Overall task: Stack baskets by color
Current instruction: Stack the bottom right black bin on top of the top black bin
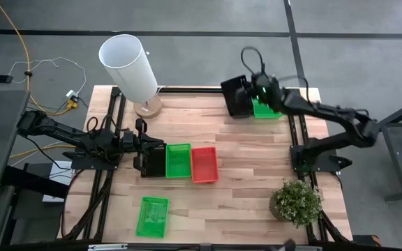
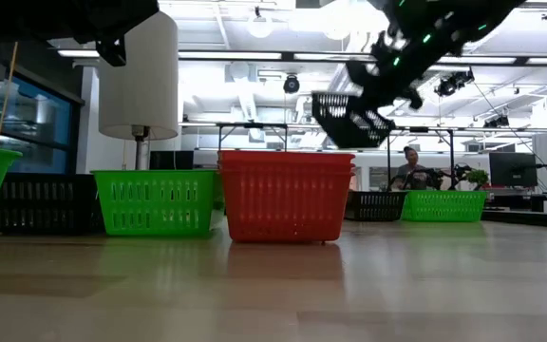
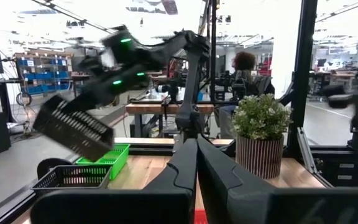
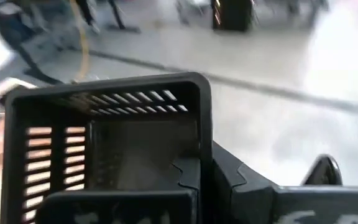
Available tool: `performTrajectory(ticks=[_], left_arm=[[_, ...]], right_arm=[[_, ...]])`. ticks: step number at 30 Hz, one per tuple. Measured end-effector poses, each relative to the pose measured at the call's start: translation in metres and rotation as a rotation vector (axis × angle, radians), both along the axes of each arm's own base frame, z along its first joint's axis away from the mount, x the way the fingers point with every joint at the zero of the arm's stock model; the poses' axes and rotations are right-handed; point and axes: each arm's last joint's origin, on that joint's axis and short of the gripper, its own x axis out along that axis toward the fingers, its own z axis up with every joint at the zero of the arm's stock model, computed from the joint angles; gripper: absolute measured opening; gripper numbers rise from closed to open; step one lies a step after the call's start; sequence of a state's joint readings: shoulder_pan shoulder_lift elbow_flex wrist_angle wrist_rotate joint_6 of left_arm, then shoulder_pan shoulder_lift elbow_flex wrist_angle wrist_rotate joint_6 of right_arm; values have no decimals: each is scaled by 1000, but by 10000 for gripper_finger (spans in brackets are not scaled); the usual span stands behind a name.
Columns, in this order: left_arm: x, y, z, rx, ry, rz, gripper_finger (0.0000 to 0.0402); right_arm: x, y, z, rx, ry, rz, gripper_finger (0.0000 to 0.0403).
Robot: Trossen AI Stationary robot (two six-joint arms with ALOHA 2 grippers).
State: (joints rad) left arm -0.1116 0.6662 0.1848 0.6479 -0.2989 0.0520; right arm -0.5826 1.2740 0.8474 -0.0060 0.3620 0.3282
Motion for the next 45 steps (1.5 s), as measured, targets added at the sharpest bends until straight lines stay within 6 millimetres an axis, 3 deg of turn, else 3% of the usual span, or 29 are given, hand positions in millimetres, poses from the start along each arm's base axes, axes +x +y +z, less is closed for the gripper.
performTrajectory(ticks=[5, 11, 19, 45], left_arm=[[0, 0, 0, -17, -3, -3, 0], [0, 0, 0, -14, -2, -2, 0], [0, 0, 0, -14, -2, -2, 0], [0, 0, 0, -12, 0, -2, 0]], right_arm=[[-6, -59, -16, 218, 29, -82, 0], [-11, -91, -41, 392, 113, -65, 0], [-19, -97, -61, 508, 176, -74, 0], [-10, -83, -67, 593, 124, -232, 0]])
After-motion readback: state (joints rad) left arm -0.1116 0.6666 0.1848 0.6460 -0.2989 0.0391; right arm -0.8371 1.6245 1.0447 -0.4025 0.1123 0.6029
